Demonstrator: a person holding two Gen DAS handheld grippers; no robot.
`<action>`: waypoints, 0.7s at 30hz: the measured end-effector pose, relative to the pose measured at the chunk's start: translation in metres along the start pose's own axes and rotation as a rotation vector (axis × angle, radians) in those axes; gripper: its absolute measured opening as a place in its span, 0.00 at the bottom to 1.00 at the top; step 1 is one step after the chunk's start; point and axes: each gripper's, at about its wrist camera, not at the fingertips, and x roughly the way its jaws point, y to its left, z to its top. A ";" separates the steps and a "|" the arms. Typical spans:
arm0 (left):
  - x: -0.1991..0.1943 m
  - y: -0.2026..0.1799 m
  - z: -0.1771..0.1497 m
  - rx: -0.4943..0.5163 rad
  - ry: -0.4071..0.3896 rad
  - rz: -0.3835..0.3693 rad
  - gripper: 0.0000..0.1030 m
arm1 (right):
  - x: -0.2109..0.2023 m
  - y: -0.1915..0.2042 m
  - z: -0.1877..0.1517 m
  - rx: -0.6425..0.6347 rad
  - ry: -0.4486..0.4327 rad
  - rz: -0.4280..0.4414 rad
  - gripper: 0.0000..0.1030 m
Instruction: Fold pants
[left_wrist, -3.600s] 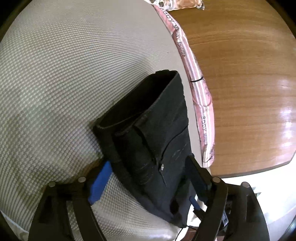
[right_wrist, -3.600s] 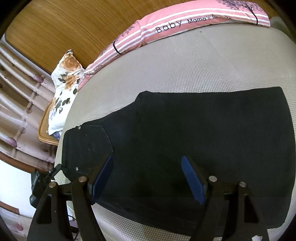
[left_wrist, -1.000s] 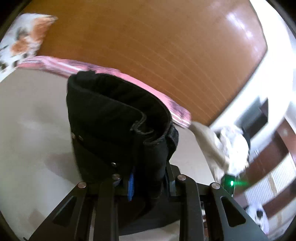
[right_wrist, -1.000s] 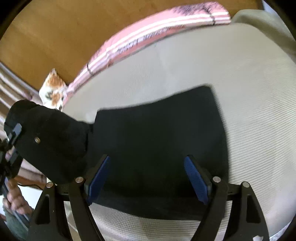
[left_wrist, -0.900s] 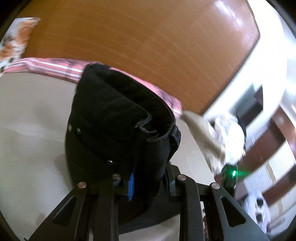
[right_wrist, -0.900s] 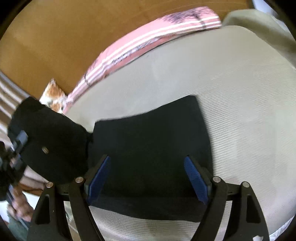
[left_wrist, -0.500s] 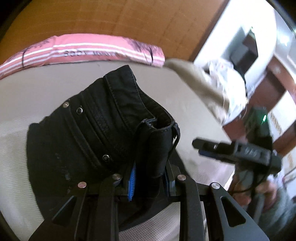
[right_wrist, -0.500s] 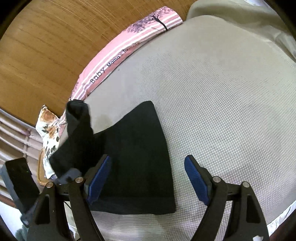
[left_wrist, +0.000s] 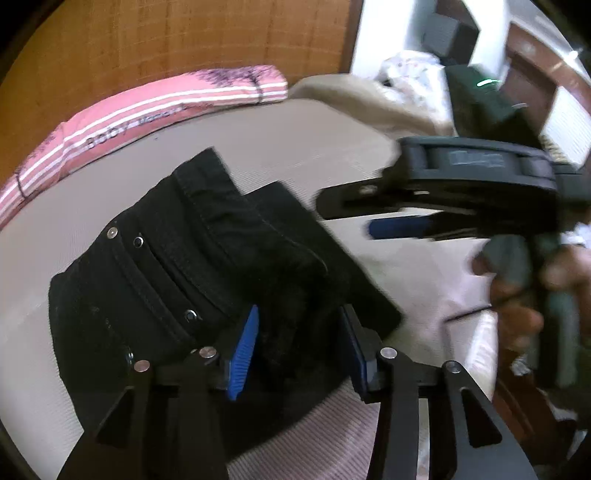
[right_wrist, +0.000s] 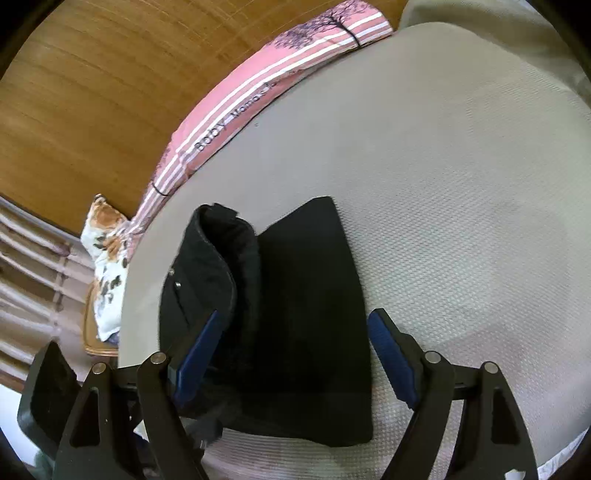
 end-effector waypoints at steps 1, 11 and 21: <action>-0.006 -0.001 -0.001 -0.009 -0.009 -0.031 0.45 | 0.003 0.000 0.002 -0.001 0.013 0.024 0.78; -0.051 0.069 -0.016 -0.196 -0.110 0.091 0.54 | 0.055 -0.006 0.017 -0.017 0.158 0.172 0.77; -0.040 0.134 -0.048 -0.383 -0.063 0.252 0.55 | 0.093 0.010 0.039 -0.115 0.206 0.289 0.69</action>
